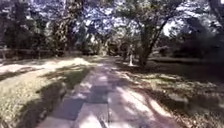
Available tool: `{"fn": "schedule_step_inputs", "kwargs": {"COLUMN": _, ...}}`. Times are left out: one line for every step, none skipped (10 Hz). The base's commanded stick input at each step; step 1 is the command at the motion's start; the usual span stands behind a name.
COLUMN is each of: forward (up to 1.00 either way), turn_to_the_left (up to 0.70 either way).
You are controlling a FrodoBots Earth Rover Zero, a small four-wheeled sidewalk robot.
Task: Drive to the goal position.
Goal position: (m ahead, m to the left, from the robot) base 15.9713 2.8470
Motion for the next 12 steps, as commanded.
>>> {"fn": "schedule_step_inputs", "kwargs": {"forward": 0.50, "turn_to_the_left": 0.00}}
{"fn": "schedule_step_inputs", "kwargs": {"forward": 0.50, "turn_to_the_left": 0.00}}
{"fn": "schedule_step_inputs", "kwargs": {"forward": 0.50, "turn_to_the_left": 0.00}}
{"fn": "schedule_step_inputs", "kwargs": {"forward": 0.50, "turn_to_the_left": 0.00}}
{"fn": "schedule_step_inputs", "kwargs": {"forward": 0.50, "turn_to_the_left": 0.00}}
{"fn": "schedule_step_inputs", "kwargs": {"forward": 0.50, "turn_to_the_left": 0.00}}
{"fn": "schedule_step_inputs", "kwargs": {"forward": 0.50, "turn_to_the_left": 0.00}}
{"fn": "schedule_step_inputs", "kwargs": {"forward": 0.50, "turn_to_the_left": 0.00}}
{"fn": "schedule_step_inputs", "kwargs": {"forward": 0.50, "turn_to_the_left": 0.00}}
{"fn": "schedule_step_inputs", "kwargs": {"forward": 0.50, "turn_to_the_left": 0.00}}
{"fn": "schedule_step_inputs", "kwargs": {"forward": 0.50, "turn_to_the_left": 0.00}}
{"fn": "schedule_step_inputs", "kwargs": {"forward": 0.50, "turn_to_the_left": 0.00}}
